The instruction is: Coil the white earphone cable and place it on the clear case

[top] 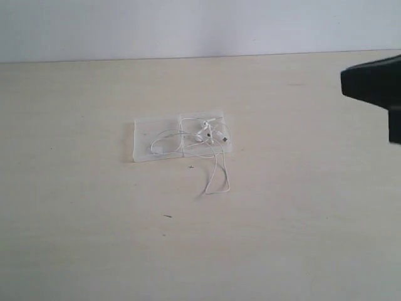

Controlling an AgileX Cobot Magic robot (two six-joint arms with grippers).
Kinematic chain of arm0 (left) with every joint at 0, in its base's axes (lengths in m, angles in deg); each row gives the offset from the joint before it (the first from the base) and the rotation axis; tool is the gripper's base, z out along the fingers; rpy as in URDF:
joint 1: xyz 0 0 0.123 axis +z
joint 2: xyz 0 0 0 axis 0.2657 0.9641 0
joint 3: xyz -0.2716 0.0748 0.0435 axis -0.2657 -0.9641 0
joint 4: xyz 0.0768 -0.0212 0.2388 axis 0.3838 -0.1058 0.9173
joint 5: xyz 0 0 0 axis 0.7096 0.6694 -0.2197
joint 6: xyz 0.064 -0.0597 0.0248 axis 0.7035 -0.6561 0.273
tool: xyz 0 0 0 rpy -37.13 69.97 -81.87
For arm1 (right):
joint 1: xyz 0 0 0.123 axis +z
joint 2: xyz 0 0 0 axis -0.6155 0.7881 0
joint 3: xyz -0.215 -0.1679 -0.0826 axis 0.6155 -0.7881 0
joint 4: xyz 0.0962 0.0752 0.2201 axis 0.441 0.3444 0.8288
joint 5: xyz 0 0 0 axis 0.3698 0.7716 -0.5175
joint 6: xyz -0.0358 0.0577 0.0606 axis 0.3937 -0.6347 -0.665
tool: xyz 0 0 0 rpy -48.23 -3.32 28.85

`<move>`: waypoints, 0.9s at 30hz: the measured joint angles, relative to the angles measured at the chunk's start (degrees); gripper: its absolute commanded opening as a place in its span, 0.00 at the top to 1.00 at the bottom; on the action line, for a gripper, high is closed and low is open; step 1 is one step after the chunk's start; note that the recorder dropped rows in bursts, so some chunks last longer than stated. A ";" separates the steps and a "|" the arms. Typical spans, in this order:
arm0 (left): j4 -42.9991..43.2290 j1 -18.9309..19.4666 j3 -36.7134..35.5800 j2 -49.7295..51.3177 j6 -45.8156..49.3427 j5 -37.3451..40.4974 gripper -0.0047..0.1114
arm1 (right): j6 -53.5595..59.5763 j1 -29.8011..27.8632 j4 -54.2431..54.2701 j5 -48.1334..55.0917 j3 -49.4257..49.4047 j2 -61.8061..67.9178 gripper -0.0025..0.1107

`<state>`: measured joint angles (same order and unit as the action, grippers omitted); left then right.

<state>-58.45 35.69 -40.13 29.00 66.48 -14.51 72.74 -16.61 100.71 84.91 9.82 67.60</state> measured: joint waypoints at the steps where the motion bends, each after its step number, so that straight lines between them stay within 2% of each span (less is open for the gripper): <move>1: -1.15 0.00 -1.31 -1.13 0.00 -3.11 0.96 | 0.36 0.00 0.00 -3.14 -2.76 -1.41 0.98; 5: -1.89 -1.27 -3.32 -3.23 2.47 -7.33 0.96 | 0.25 0.00 5.25 -14.79 -9.54 -4.95 0.98; 12: 3.13 -14.32 -3.96 -3.49 3.69 -8.63 0.96 | -0.69 0.00 7.75 -22.78 -14.17 -4.76 0.98; 15: 3.80 -18.10 -6.27 -3.49 3.82 -12.02 0.96 | -4.20 0.00 11.34 -25.31 -16.78 -3.29 0.98; 20: 3.90 -19.26 -12.06 -3.49 4.05 -21.41 0.96 | -0.79 0.00 10.58 -33.56 -21.04 -2.13 0.98; 23: 2.27 -19.34 -15.30 -3.49 4.05 -24.40 0.96 | 0.68 0.00 10.52 -37.56 -22.41 -2.13 0.98; 27: 1.38 -21.39 -17.97 -3.49 4.05 -27.66 0.96 | 0.71 0.00 11.85 -38.53 -22.56 -2.13 0.98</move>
<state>-57.07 14.30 -58.10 25.51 70.53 -42.17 73.45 -16.61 112.56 46.38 -12.74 65.47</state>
